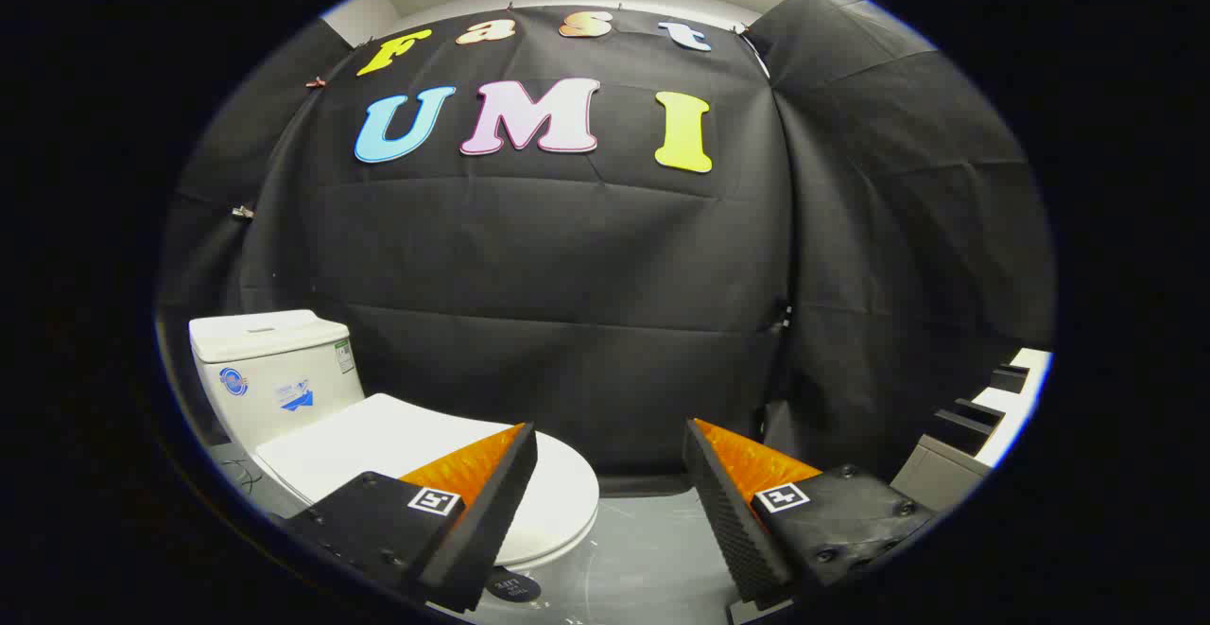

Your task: Open the toilet lid.

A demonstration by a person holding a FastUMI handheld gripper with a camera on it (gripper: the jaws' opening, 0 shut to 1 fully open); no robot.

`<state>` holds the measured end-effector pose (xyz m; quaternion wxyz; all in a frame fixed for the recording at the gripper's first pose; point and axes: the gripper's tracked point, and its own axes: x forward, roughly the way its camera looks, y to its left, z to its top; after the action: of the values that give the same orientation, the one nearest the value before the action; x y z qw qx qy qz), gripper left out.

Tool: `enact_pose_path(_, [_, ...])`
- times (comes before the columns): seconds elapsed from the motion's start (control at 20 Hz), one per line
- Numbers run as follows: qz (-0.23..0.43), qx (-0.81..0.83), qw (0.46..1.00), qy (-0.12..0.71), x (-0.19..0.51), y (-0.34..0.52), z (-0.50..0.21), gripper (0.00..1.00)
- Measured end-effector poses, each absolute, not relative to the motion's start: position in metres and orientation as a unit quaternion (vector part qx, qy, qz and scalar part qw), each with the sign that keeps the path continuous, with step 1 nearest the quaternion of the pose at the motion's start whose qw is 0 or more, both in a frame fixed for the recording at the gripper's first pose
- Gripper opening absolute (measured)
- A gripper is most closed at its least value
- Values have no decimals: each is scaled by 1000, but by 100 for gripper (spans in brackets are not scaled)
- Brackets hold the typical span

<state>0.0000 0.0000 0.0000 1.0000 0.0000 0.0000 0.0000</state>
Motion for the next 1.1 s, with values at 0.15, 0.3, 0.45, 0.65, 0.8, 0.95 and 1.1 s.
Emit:
enact_pose_path(0.15, [0, -1, 1000, 1, 1, 1, -1, 97])
enact_pose_path(0.3, [1, 0, 1000, 2, 1, 0, -2, 97])
enact_pose_path(0.45, [-1, 1, 1000, 4, 1, -1, -3, 97])
enact_pose_path(0.65, [-3, 2, 1000, 4, 1, -3, -3, 97])
enact_pose_path(0.8, [-3, 3, 1000, 5, 1, -3, -4, 97])
enact_pose_path(0.95, [-2, 3, 1000, 6, 2, -3, -4, 97])
enact_pose_path(1.1, [-3, 3, 1000, 8, 1, -3, -5, 97])
